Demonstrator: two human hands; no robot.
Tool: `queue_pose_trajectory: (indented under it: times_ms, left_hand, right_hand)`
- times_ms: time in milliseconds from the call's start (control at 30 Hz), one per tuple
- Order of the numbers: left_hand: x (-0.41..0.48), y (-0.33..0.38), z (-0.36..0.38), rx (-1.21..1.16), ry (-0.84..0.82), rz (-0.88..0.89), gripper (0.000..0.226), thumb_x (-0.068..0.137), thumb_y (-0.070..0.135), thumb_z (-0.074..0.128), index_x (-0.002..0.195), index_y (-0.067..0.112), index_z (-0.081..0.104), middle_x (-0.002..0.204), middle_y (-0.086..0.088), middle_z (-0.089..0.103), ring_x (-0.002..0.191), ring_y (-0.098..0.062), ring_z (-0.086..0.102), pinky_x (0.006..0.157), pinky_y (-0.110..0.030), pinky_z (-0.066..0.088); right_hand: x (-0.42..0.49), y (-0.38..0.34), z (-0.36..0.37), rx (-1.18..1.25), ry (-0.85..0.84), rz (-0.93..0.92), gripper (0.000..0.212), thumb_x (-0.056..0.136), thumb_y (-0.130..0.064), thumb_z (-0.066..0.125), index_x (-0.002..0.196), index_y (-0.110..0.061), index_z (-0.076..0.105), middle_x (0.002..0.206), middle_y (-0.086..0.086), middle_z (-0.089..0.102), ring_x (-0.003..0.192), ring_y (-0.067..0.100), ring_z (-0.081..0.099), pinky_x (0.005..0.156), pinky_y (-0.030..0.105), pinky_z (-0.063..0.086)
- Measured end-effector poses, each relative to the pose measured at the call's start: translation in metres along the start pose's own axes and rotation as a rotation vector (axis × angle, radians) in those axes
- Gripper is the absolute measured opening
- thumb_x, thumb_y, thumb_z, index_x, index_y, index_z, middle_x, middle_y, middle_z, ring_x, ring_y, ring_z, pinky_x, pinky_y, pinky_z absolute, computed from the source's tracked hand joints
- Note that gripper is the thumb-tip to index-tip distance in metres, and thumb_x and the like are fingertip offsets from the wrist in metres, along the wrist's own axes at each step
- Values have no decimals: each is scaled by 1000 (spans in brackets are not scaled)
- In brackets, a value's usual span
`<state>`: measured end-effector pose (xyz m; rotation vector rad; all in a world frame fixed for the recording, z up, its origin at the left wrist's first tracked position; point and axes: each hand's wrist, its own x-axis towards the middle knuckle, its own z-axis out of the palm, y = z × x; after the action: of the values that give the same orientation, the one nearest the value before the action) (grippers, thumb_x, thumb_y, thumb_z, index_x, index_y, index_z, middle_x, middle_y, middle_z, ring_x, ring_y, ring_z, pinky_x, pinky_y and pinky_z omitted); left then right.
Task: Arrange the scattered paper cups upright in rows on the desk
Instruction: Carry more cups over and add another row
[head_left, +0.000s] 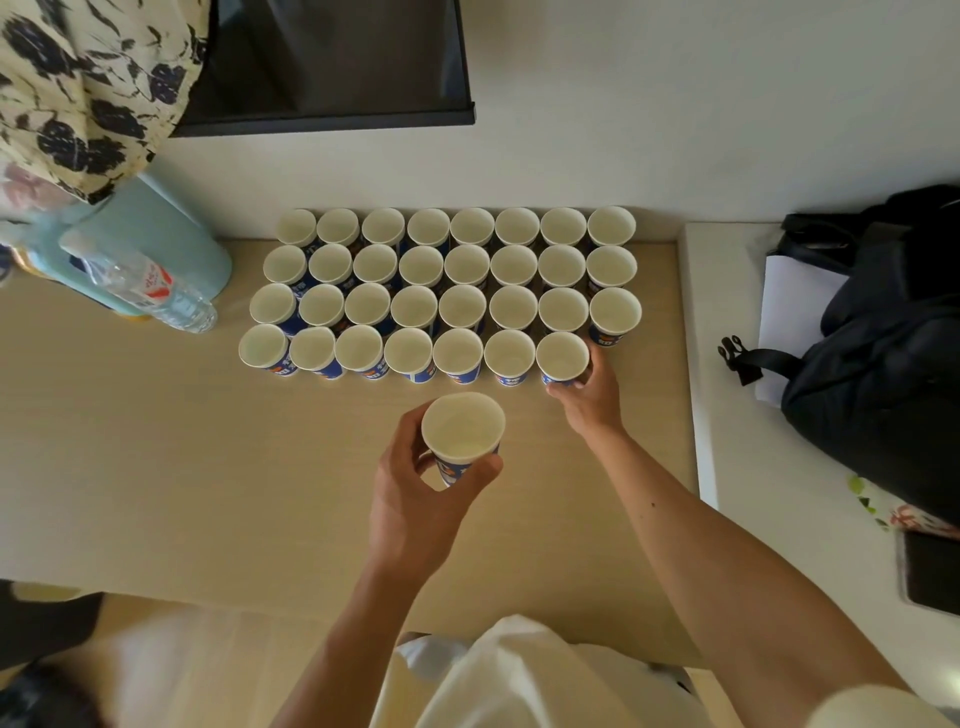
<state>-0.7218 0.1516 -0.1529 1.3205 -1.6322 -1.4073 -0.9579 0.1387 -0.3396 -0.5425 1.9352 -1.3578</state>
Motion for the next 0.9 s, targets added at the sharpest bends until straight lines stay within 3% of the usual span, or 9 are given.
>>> queue_pose_trajectory:
  times_ms: [167,233,300,433,533,600,733,833,900]
  left_hand:
    - [0,1,1,10,-1,-10,60,62,39,82,118,29,64,110,13,72,105,-13,69,91,-28,56]
    - [1,2,2,25,-1,-21,62,61,42,81,119,31,64,111,13,72,105,-12,68,91,-32,56]
    - [3,3,4,66,-7,-22,64,60,48,80,120,33,63,114,13,71,106,-11,66,91,-34,54]
    - [11,9,10,119,-21,-15,72,54,58,76,120,33,64,116,15,63,100,0,60,78,-20,44]
    - [17,17,15,126,-109,-8,66,54,57,76,116,42,63,119,12,64,100,-1,60,77,-20,44]
    - [21,21,20,141,-160,18,63,56,55,76,117,47,60,119,14,66,101,-1,61,76,-19,47]
    - [23,23,27,149,-221,38,67,60,48,81,122,39,59,115,22,68,105,-1,63,75,-18,52]
    - [22,20,32,137,-241,32,67,64,36,85,125,33,59,118,19,68,108,-4,64,75,-20,53]
    - [20,17,32,124,-243,22,71,63,42,85,128,32,57,120,16,68,110,-5,64,77,-21,54]
  right_hand:
    - [-14,0,-7,15,111,44,97,67,-12,85,151,-19,38,147,2,48,128,19,55,97,40,54]
    - [-32,-10,-11,51,211,17,97,72,-6,85,153,-18,33,146,3,37,129,22,51,87,28,49]
    - [-55,-29,-16,117,233,-60,93,73,-6,84,151,-21,34,143,-1,38,125,16,55,88,25,47]
    - [-87,-68,-40,192,-203,-176,81,68,-23,84,141,-23,48,136,-4,59,121,14,62,97,33,49]
    - [-105,-89,-52,109,-477,-241,79,70,-29,86,140,-25,50,137,-5,61,124,20,61,99,36,47]
    - [-111,-99,-55,44,-528,-274,78,70,-27,86,139,-27,50,134,-9,63,124,20,61,101,38,46]
    - [-113,-105,-58,-2,-525,-343,78,71,-14,92,138,-24,54,128,-7,67,122,25,62,101,58,47]
    - [-112,-102,-61,36,-506,-328,77,71,-13,93,137,-21,55,128,-3,67,122,26,62,101,58,49]
    - [-110,-96,-64,107,-456,-290,75,70,-9,92,135,-20,56,126,0,68,119,26,64,101,57,50]
